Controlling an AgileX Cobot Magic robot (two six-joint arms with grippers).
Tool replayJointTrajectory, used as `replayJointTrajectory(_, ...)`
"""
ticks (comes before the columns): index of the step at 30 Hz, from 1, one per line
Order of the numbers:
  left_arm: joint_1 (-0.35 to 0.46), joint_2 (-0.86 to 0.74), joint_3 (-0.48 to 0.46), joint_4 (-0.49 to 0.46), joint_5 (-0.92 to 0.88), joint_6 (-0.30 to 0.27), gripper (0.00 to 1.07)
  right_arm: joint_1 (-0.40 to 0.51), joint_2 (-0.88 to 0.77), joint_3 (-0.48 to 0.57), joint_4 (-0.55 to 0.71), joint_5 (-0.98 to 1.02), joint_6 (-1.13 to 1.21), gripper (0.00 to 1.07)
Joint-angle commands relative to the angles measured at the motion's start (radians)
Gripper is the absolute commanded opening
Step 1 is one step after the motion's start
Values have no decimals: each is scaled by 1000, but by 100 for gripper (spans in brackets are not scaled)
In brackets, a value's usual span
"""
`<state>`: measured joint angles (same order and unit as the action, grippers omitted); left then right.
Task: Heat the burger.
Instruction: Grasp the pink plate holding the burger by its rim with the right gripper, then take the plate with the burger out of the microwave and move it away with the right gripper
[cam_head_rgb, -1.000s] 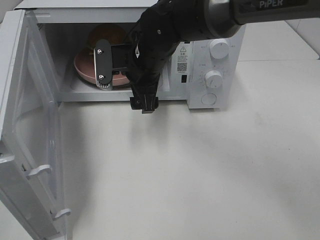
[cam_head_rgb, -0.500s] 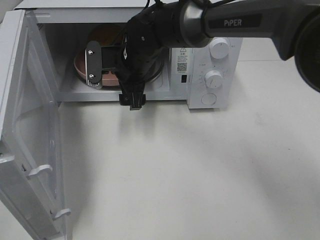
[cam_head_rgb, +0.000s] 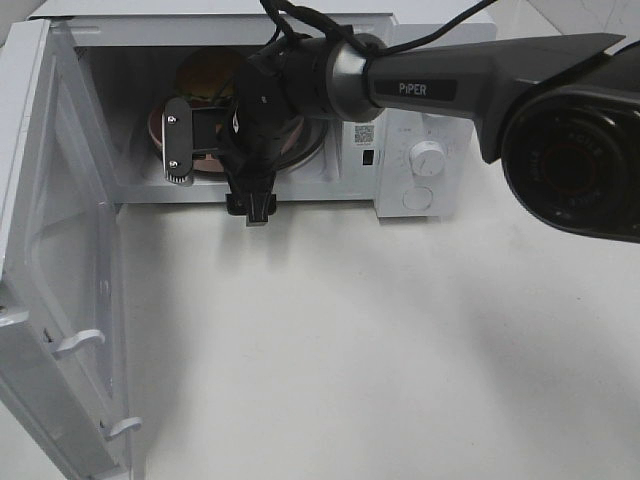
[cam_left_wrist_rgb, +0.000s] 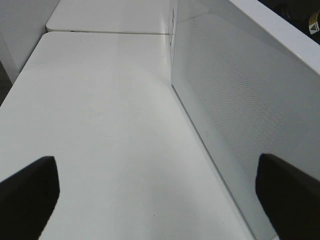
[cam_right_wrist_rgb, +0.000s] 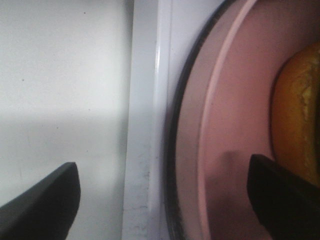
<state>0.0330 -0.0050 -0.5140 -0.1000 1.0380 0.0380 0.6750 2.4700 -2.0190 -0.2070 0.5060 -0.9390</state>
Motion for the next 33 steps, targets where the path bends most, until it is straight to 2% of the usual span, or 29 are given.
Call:
replayJointTrajectory(1,1,-9,1,-4,-5,2,102,2,6,-10,6,5,11,85)
replayJointTrajectory(4,1,-9,1,-4,-5,2,102,2,12,-10,7,6,11,82)
replayJointTrajectory(6,1,-9,1,-4,-5,2,102,2,14,-10,9,9,12,74)
replayJointTrajectory(7,1,-9,1,-4,-5,2,102,2,14,-10,9,9,12,74)
replayJointTrajectory(8,1,-9,1,-4,-5,2,102,2,14,-10,15,9,13,66)
replayJointTrajectory(9,1,-9,1,-4,-5,2,102,2,14,-10,15,9,13,66)
replayJointTrajectory(10,1,-9,1,-4,-5,2,102,2,14,-10,15,10,13,61)
replayJointTrajectory(11,1,-9,1,-4,-5,2,102,2,12,-10,17,20,16,47)
replayJointTrajectory(12,1,-9,1,-4,-5,2,102,2,12,-10,17,20,16,47)
replayJointTrajectory(13,1,-9,1,-4,-5,2,102,2,12,-10,18,30,16,34)
replayJointTrajectory(14,1,-9,1,-4,-5,2,102,2,12,-10,18,30,16,34)
replayJointTrajectory(15,1,-9,1,-4,-5,2,102,2,12,-10,21,36,16,26)
replayJointTrajectory(16,1,-9,1,-4,-5,2,102,2,11,-10,24,49,16,12)
replayJointTrajectory(17,1,-9,1,-4,-5,2,102,2,11,-10,24,49,16,12)
replayJointTrajectory(18,1,-9,1,-4,-5,2,102,2,8,-10,24,67,16,0)
replayJointTrajectory(22,1,-9,1,-4,-5,2,102,2,5,-10,28,94,16,0)
replayJointTrajectory(26,1,-9,1,-4,-5,2,102,2,-8,-10,116,131,-46,0)
replayJointTrajectory(33,1,-9,1,-4,-5,2,102,29,-37,16,129,173,-147,0)
